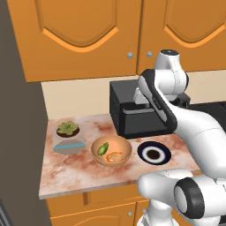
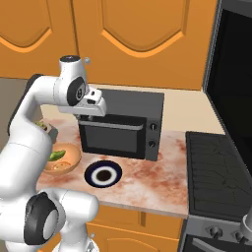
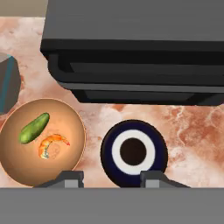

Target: Remove the mango from the bowl and place it on the small plate. Then place the bowl with only the shrimp in the microwave, close the door, and press the start button to microwave the shrimp.

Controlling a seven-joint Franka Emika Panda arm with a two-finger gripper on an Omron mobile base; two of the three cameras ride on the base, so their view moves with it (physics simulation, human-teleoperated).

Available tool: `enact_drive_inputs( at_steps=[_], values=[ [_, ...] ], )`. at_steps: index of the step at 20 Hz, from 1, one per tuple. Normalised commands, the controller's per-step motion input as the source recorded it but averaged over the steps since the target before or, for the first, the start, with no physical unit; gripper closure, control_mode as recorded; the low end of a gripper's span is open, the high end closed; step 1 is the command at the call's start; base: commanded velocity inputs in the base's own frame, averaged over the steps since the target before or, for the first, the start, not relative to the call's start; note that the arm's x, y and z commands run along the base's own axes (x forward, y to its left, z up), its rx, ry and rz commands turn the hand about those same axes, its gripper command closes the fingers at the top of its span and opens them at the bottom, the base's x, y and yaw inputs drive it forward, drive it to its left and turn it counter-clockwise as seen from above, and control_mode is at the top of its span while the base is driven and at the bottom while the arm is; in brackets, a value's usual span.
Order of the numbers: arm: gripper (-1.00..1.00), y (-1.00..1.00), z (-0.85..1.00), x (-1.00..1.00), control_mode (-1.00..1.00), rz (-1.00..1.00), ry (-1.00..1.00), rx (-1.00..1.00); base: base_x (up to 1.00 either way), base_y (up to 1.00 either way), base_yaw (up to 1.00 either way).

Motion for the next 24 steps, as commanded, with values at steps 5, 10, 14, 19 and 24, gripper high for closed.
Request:
enact_drive_inputs(
  at_steps=[5, 10, 14, 19, 24],
  values=[
    [-1.00, 0.28, -0.51, -0.14, -1.00, -0.11, -0.03, -0.02, 0.00, 0.00, 0.00],
    [-1.00, 1.00, -0.85, -0.12, -1.00, -0.31, 0.00, 0.05, 0.00, 0.00, 0.00],
    [-1.00, 0.92, -0.58, 0.00, -1.00, -0.17, 0.02, 0.10, 0.00, 0.00, 0.00],
    [-1.00, 0.55, -0.44, 0.10, -1.00, -0.10, 0.03, 0.11, 0.00, 0.00, 0.00],
    [-1.00, 0.00, -0.40, 0.42, -1.00, 0.00, 0.07, 0.09, 0.00, 0.00, 0.00]
  ],
)
